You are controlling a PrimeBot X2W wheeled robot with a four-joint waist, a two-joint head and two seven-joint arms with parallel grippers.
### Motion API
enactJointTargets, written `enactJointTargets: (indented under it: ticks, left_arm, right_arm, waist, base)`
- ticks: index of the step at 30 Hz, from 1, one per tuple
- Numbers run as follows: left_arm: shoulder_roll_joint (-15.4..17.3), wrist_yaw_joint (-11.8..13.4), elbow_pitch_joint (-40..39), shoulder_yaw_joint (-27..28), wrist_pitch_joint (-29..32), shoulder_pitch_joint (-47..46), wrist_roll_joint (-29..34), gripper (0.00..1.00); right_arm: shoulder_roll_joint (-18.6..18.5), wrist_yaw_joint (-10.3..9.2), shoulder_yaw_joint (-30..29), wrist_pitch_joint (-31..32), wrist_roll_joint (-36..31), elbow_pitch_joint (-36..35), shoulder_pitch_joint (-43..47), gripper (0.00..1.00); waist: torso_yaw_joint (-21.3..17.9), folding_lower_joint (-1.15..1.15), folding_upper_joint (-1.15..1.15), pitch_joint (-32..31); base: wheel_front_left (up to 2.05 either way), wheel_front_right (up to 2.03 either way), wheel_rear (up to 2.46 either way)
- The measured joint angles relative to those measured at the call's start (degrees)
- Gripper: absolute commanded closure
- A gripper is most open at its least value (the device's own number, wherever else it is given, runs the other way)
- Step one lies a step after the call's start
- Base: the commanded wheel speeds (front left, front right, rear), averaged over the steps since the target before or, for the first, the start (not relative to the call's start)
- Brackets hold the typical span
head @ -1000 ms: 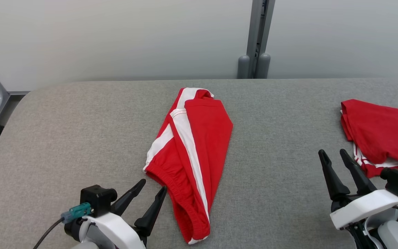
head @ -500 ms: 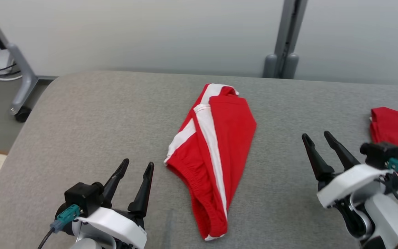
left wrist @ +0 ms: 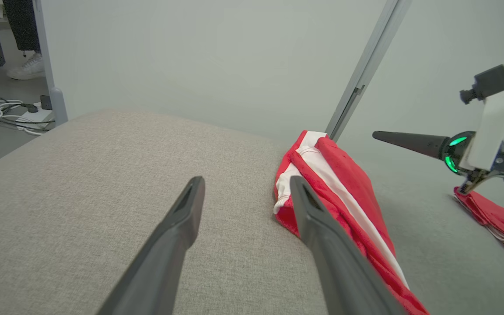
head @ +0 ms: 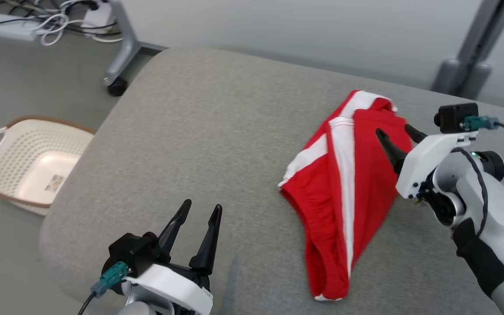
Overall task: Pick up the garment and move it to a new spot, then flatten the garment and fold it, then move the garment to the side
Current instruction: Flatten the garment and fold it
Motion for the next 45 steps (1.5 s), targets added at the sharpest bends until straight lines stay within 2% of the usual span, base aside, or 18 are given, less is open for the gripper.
enactJointTargets:
  ticks: [7,12,17,18,19,20,26,30,39,45]
  left_arm:
    - [-3.7,-2.9,2.0,3.2,-0.1,0.7,2.8,0.00]
    - [-5.9,-4.8,3.2,4.8,-0.1,0.8,4.6,0.00]
    - [-7.3,-6.1,4.2,6.6,-0.1,1.2,6.1,0.00]
    - [-7.5,-6.4,4.3,6.9,-0.1,1.3,6.4,0.00]
    - [-7.7,-6.6,4.5,7.2,-0.1,1.3,6.7,0.00]
    - [-7.9,-6.8,4.7,7.5,-0.1,1.3,7.0,0.00]
    - [-8.8,-7.9,5.7,8.9,-0.1,1.5,8.5,0.00]
    - [-8.8,-8.4,6.4,9.5,-0.1,1.5,9.1,0.00]
    - [-7.2,-8.6,7.2,10.5,-0.1,2.5,9.9,0.00]
    - [-5.7,-8.3,6.4,10.8,0.8,3.2,9.9,0.00]
  right_arm:
    - [2.4,0.00,0.6,5.5,-1.1,12.9,-7.7,0.00]
    - [3.2,0.00,1.2,5.8,-4.8,21.7,-12.4,0.00]
    - [3.1,0.00,-0.3,5.7,-8.7,25.2,-15.0,0.00]
    - [2.9,0.00,-0.7,5.6,-9.4,25.4,-15.2,0.30]
    - [2.7,0.00,-1.4,5.4,-10.0,25.5,-15.3,0.80]
    - [2.7,0.01,-2.1,5.3,-10.7,25.6,-15.4,1.00]
    - [2.9,0.01,-7.0,6.3,-13.9,25.7,-14.2,1.00]
    - [3.9,0.01,-10.9,2.5,-14.4,25.7,-13.8,1.00]
    - [7.6,0.00,-18.2,-8.6,-8.2,24.8,-6.2,1.00]
    - [8.5,0.00,-19.0,-11.4,-2.5,18.0,2.3,1.00]
  waist:
    - [6.1,0.00,0.00,2.1]
    - [8.7,0.00,0.00,3.5]
    - [10.0,0.00,0.00,4.7]
    - [10.1,0.00,0.00,4.9]
    - [10.1,0.00,0.00,5.1]
    - [10.1,0.00,0.00,5.1]
    - [8.7,0.00,0.00,4.7]
    - [7.4,0.00,0.00,4.1]
    - [3.0,0.00,0.00,0.7]
    - [-2.0,0.00,0.00,-1.3]
  base:
    - [0.00,0.00,0.00]
    - [0.00,0.00,0.00]
    - [0.00,0.00,0.00]
    - [0.00,0.00,0.00]
    - [0.00,0.00,0.00]
    - [0.00,0.00,0.00]
    - [0.00,0.00,0.00]
    - [0.00,0.00,0.00]
    - [0.00,0.00,0.00]
    - [0.00,0.00,0.00]
